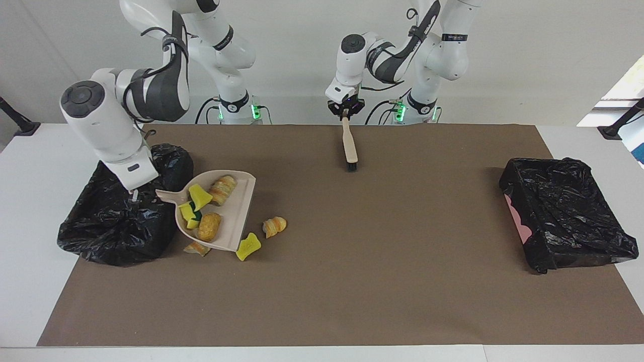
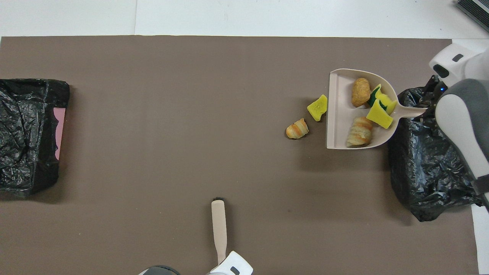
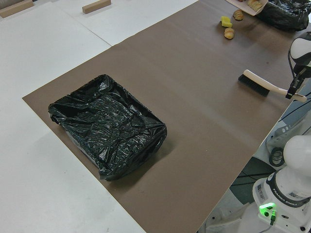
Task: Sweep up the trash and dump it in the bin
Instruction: 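Tip the dustpan into the bag with the right gripper while the left gripper withdraws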
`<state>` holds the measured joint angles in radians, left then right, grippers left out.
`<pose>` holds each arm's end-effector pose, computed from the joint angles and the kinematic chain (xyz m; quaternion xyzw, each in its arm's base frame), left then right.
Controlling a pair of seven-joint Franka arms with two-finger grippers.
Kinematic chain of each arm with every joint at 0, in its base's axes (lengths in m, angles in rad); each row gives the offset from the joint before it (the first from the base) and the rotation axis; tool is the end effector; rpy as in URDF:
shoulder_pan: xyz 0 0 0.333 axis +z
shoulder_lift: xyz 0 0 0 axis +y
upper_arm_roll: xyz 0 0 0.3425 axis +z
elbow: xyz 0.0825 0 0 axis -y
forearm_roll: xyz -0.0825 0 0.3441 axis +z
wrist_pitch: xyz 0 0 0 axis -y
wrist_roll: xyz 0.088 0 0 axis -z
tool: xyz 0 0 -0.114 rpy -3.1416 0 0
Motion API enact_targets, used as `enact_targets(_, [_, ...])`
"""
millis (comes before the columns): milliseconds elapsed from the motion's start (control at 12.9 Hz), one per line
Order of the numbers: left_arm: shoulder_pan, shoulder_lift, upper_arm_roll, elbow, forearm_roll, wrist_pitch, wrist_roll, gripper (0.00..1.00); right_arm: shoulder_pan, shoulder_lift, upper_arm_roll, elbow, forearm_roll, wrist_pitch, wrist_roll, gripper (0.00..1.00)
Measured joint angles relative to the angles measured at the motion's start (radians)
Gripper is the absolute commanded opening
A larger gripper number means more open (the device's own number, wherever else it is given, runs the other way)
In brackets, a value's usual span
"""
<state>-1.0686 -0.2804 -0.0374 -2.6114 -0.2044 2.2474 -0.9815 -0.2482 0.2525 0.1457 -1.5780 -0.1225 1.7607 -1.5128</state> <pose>0.1594 -0.3333 0.3871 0.9966 0.0061 -0.0827 0.0004 0.5934 -0.0822 0.5172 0.7527 0.6562 -0.0531 0.0046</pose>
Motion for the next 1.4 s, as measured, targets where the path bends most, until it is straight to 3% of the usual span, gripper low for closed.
enact_targets(310, [0.085, 0.060, 0.016, 0.094, -0.012, 0.002, 0.021, 1.00, -0.134, -0.057, -0.003, 0.007, -0.084, -0.013, -0.157, 0.00])
enact_targets(698, [0.292, 0.244, 0.026, 0.344, 0.078, 0.002, 0.245, 1.00, -0.296, -0.077, -0.004, 0.007, -0.244, -0.006, -0.304, 0.00])
enact_targets(931, [0.426, 0.304, 0.028, 0.440, 0.177, 0.000, 0.380, 1.00, -0.325, -0.082, -0.004, -0.016, -0.360, 0.099, -0.304, 0.00])
enact_targets(1086, [0.540, 0.309, 0.032, 0.484, 0.187, -0.017, 0.555, 1.00, -0.329, -0.113, -0.003, -0.084, -0.460, 0.154, -0.246, 0.00])
enact_targets(1397, [0.782, 0.298, 0.037, 0.667, 0.189, -0.261, 0.896, 1.00, -0.277, -0.217, 0.006, -0.265, -0.638, 0.175, -0.017, 0.00])
